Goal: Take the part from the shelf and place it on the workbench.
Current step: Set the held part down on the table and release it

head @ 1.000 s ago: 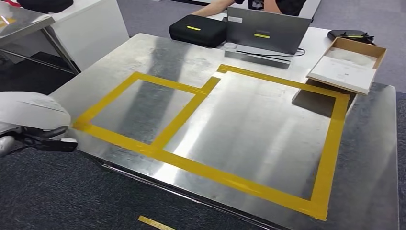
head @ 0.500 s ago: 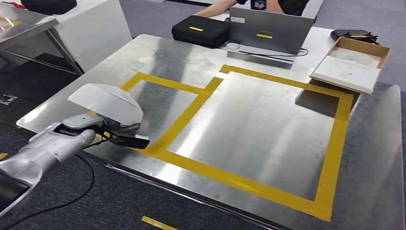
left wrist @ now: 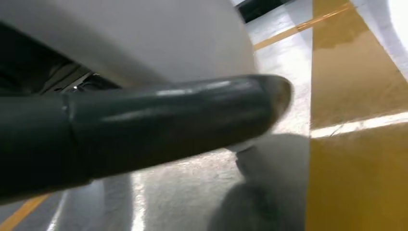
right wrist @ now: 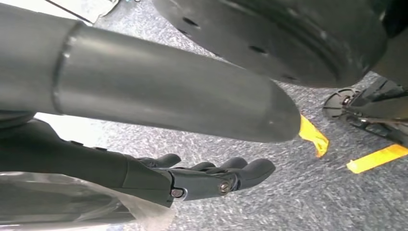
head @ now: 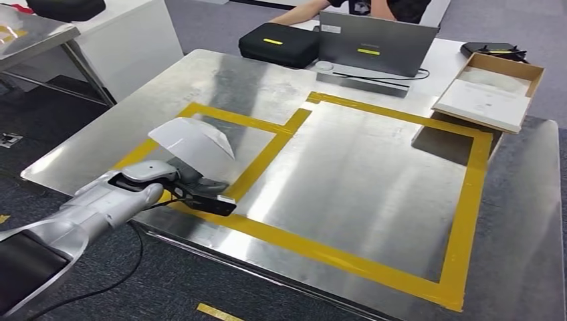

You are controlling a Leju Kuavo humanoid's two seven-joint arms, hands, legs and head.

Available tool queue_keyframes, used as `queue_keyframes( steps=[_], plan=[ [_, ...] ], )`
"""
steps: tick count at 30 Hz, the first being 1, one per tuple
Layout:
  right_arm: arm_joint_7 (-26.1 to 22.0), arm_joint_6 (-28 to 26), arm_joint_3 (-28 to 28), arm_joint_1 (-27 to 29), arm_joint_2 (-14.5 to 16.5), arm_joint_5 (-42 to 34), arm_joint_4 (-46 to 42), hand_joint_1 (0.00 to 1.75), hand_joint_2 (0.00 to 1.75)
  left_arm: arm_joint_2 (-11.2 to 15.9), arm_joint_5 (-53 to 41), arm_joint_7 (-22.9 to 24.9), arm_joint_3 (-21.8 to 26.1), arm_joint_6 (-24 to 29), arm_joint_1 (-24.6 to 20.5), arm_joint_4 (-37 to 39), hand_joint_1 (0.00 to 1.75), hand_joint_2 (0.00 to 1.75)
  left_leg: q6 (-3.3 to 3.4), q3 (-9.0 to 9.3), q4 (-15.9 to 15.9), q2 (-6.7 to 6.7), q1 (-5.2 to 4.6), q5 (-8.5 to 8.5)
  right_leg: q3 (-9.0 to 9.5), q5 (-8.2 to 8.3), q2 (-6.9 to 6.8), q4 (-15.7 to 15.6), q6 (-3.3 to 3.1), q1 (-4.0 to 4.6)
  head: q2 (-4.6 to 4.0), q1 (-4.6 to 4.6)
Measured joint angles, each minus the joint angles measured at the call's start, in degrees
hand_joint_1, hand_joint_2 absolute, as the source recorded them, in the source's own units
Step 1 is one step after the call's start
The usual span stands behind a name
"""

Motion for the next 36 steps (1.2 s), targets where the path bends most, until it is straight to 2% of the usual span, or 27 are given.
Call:
queue_keyframes(
  steps=[1, 3, 4, 6, 7, 8, 9, 11, 12, 13, 16, 19, 24, 26, 27, 28, 30, 32, 34, 35, 36],
  plan=[
    [0.0, 0.0, 0.0, 0.0, 0.0, 0.0, 0.0, 0.00, 0.00, -0.2, 0.0, 0.1, -0.2, 0.0, -0.2, 0.1, 0.00, 0.00, 0.34, 0.07, -0.2, 0.02, 0.08, 0.10, -0.12, -0.13, 0.02, 0.0, 0.34, -0.05, 0.00, 0.00],
    [0.0, 0.0, -0.1, 0.1, 0.0, 0.0, 0.0, 0.00, 0.00, -0.4, 0.1, 0.3, -0.4, 0.5, -0.5, 0.1, 0.00, 0.00, 1.05, 0.30, -0.6, 0.15, 0.33, 0.32, -1.21, -1.62, 0.07, 2.1, 0.93, -0.09, 0.00, 0.22],
    [-0.1, -0.1, -0.1, 0.1, 0.0, 0.0, 0.0, 0.00, 0.00, -0.5, 0.1, 0.4, -0.5, 1.0, -0.6, 0.2, 0.00, 0.00, 1.27, 0.33, -0.7, 0.23, 0.42, 0.40, -2.64, -3.16, 0.10, 4.9, 1.15, -0.17, 0.00, 0.34],
    [-0.1, -0.3, -0.2, 0.2, 0.0, 0.0, 0.0, 0.00, 0.00, -0.6, 0.1, 0.7, -0.8, 1.7, -0.6, 0.3, 0.00, 0.00, 1.47, 0.23, -0.6, 0.32, 0.43, 0.40, -6.41, -6.37, 0.10, 12.7, 1.47, -0.33, 0.00, 0.56],
    [-0.1, -0.4, -0.2, 0.2, 0.0, 0.0, 0.0, 0.00, 0.00, -0.7, 0.1, 0.7, -0.9, 1.9, -0.5, 0.4, 0.00, 0.00, 1.48, 0.23, -0.6, 0.31, 0.42, 0.39, -7.83, -6.95, 0.10, 15.4, 1.59, -0.43, 0.00, 0.55],
    [-0.1, -0.5, -0.2, 0.3, 0.0, 0.0, 0.0, 0.00, 0.00, -0.7, 0.1, 0.7, -1.1, 2.1, -0.4, 0.4, 0.00, 0.00, 1.48, 0.25, -0.6, 0.28, 0.43, 0.37, -8.31, -6.42, 0.09, 16.0, 1.67, -0.51, 0.00, 0.57],
    [-0.1, -0.6, -0.2, 0.3, 0.0, 0.0, 0.0, 0.00, 0.00, -0.8, 0.1, 0.7, -1.2, 2.3, -0.3, 0.5, 0.00, 0.00, 1.43, 0.29, -0.5, 0.25, 0.46, 0.32, -7.67, -4.84, 0.08, 14.3, 1.70, -0.60, 0.00, 0.57],
    [-0.1, -0.7, -0.3, 0.2, 0.0, 0.0, 0.0, 0.00, 0.00, -1.0, 0.1, 0.8, -1.3, 2.6, -0.4, 0.5, 0.00, 0.00, 1.12, 0.33, -0.4, 0.16, 0.47, 0.13, -4.20, -1.06, 0.08, 6.8, 1.73, -0.74, 0.00, 0.57],
    [-0.1, -0.8, -0.3, 0.2, 0.0, 0.0, 0.0, 0.00, 0.00, -1.1, 0.1, 1.0, -1.4, 2.8, -0.5, 0.5, 0.00, 0.00, 0.84, 0.25, -0.2, 0.11, 0.39, 0.03, -2.54, 0.02, 0.15, 3.4, 1.59, -0.75, 0.00, 0.55],
    [-0.1, -0.8, -0.3, 0.1, 0.0, 0.0, 0.0, 0.00, 0.00, -1.1, 0.1, 1.1, -1.4, 2.8, -0.5, 0.6, 0.00, 0.00, 0.53, 0.15, -0.1, 0.09, 0.29, -0.01, -1.50, 0.41, 0.21, 1.5, 1.42, -0.72, 0.00, 0.51],
    [-0.1, -0.8, -0.3, 0.2, 0.0, 0.0, 0.0, 0.00, 0.00, -1.1, 0.1, 1.4, -1.7, 2.9, -0.5, 0.6, 0.00, 0.00, -0.36, 0.02, -0.1, 0.08, 0.32, 0.10, -1.02, 0.46, 0.33, 0.5, 0.40, -0.56, 0.00, 0.49],
    [-0.1, -1.0, -0.4, 0.2, 0.0, 0.0, 0.0, 0.00, 0.00, -1.0, 0.4, 1.6, -1.9, 2.9, -0.5, 0.6, 0.00, 0.00, -1.04, -0.92, 2.3, 0.19, 0.51, -1.85, -0.92, 0.81, 0.24, 0.3, -0.65, -0.73, 0.00, 0.32],
    [-0.1, -1.0, -0.4, 0.1, 0.0, 0.0, 0.0, 0.00, 0.00, -1.1, 0.8, 1.6, -1.8, 3.0, -0.5, 0.6, 0.00, 0.00, -1.19, -2.04, 5.2, 0.22, 0.51, -3.64, -0.93, 0.94, 0.18, 0.3, -0.95, -0.68, 0.00, 0.23],
    [-0.2, -1.1, -0.5, 0.2, 0.0, 0.0, 0.0, 0.00, 0.00, -1.1, 1.2, 1.6, -1.8, 3.0, -0.2, 0.7, 0.00, 0.00, -1.25, -4.26, 10.9, 0.22, 0.51, -6.26, -1.00, 1.06, 0.15, 0.3, -1.10, -0.56, 0.00, 0.25],
    [-0.1, -1.2, -0.5, 0.2, 0.0, 0.0, 0.0, 0.00, 0.00, -1.1, 1.3, 1.4, -1.8, 3.0, -0.1, 0.7, 0.00, 0.00, -0.99, -3.89, 11.0, 0.22, 0.45, -5.96, -1.06, 1.16, 0.14, 0.3, -1.15, -0.39, 0.00, 0.25],
    [0.0, -1.2, -0.5, 0.2, 0.0, 0.0, 0.0, 0.00, 0.00, -1.2, 1.4, 1.2, -1.9, 3.0, 0.0, 0.8, 0.00, 0.00, -0.54, -2.55, 8.9, 0.23, 0.30, -5.00, -1.25, 1.28, 0.17, 0.4, -1.07, -0.13, 0.00, 0.27],
    [0.3, -1.2, -0.6, 0.1, 0.0, 0.0, 0.0, 0.00, 0.00, -1.2, 1.4, 0.8, -1.9, 2.9, 0.0, 0.9, 0.00, 0.00, 0.35, 1.30, 1.3, 0.22, -0.10, -1.55, -1.71, 1.68, 0.16, 0.6, -0.58, 0.16, 0.00, 0.29],
    [0.3, -1.3, -0.6, 0.1, 0.0, 0.0, 0.0, 0.00, 0.00, -1.3, 1.4, 0.7, -1.9, 2.9, 0.0, 0.9, 0.00, 0.00, 0.75, 1.61, -0.1, 0.26, -0.27, -0.98, -2.04, 2.07, 0.15, 0.6, 0.12, 0.08, 0.00, 0.30],
    [0.3, -1.4, -0.6, 0.2, 0.0, 0.0, 0.0, 0.00, 0.00, -1.3, 1.5, 0.7, -1.9, 2.9, 0.0, 0.9, 0.00, 0.00, 1.17, 1.45, -0.5, 0.39, -0.06, -0.29, -2.46, 1.56, 0.21, 0.9, 0.64, 0.00, 0.00, 0.29],
    [0.2, -1.4, -0.6, 0.2, 0.0, 0.0, 0.0, 0.00, 0.00, -1.4, 1.5, 0.7, -1.9, 2.9, -0.1, 0.9, 0.00, 0.00, 1.43, 1.28, -0.7, 0.47, 0.11, 0.08, -2.90, 0.50, 0.23, 1.7, 0.87, -0.01, 0.00, 0.36],
    [0.2, -1.5, -0.6, 0.3, 0.0, 0.0, 0.0, 0.00, 0.00, -1.4, 1.5, 0.7, -1.9, 3.1, -0.2, 0.9, 0.00, 0.00, 1.63, 0.97, -0.8, 0.51, 0.17, 0.38, -3.68, -1.31, 0.22, 3.6, 1.07, -0.09, 0.00, 0.46]
  ],
)
